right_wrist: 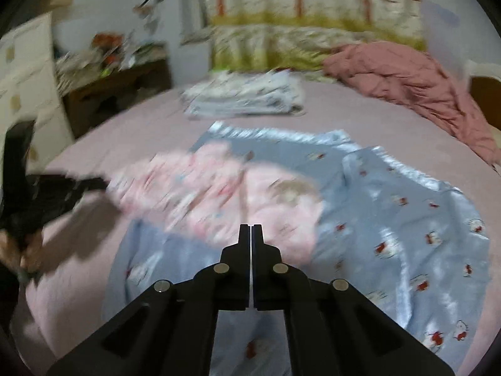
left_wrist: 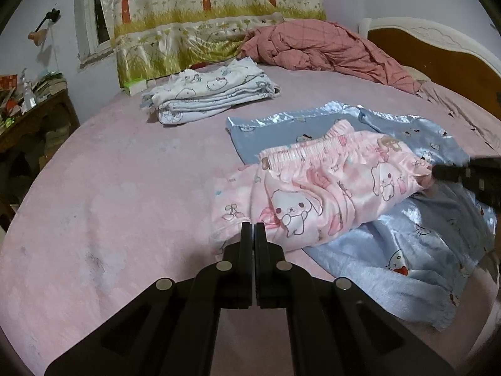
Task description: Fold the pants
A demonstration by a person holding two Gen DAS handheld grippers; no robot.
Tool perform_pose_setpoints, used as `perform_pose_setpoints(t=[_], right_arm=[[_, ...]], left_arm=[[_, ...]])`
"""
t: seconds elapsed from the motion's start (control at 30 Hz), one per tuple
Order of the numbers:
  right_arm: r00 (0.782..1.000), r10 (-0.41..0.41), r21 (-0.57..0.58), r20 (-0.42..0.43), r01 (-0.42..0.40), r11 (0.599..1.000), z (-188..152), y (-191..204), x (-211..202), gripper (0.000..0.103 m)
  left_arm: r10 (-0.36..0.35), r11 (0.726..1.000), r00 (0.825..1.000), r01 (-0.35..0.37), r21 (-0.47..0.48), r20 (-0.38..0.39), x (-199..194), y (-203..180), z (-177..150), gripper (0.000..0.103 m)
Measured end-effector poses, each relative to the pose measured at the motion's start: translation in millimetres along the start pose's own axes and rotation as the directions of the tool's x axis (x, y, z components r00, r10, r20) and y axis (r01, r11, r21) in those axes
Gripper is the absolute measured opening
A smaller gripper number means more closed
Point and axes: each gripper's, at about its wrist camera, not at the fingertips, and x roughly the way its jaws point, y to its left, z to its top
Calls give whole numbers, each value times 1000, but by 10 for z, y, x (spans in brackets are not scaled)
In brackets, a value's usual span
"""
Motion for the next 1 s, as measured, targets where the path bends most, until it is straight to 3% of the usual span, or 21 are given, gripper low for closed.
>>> perform_pose_setpoints(t=[0.17,0.4,0.47,0.53,0.57,0.6,0.67,0.7,0.83,0.9,1.0], right_arm=[[995,7,-1,-102,-7,1000,-143,89,264,12],[991,-10,62,-130,18,998,-85,-18,458,16],[994,-2,61,-111,9,998,-64,-28,426,21],[996,12,42,-93,-8,999,-40,6,395,39],[996,13,27,-86,-11,1000,-28,35,383,40],[997,4,14,-79,-3,1000,-12,63,379,40],[997,-6,-13,-77,5,1000,13,114,397,27],[997,-4,-13,-74,3,1000,22,124,408,7],[999,-34,14,-36,35,999,27,122,378,4],[994,-108,32,19,108,994,8,125,269,3],[986,-159,97,53,153,983,6,24,191,3]], left_arm=[[-11,999,1000,11,-33,-4,51,45,-23,1],[-14,1000,999,13,-19,-49,184,12,-81,3],[-22,1000,998,21,-21,-57,203,6,-92,3],[-35,999,997,33,-21,-69,227,3,-97,5],[-34,999,997,32,-19,-74,241,-1,-98,5],[-31,999,996,30,-15,-78,250,-11,-107,5],[-21,1000,997,20,-5,-79,255,-39,-123,5],[-15,1000,997,15,1,-78,254,-50,-129,3],[27,1000,999,-27,2,-40,187,-54,-141,1],[55,998,999,-55,-22,3,105,-10,-133,1],[61,998,996,-58,-36,58,1,26,-119,1]])
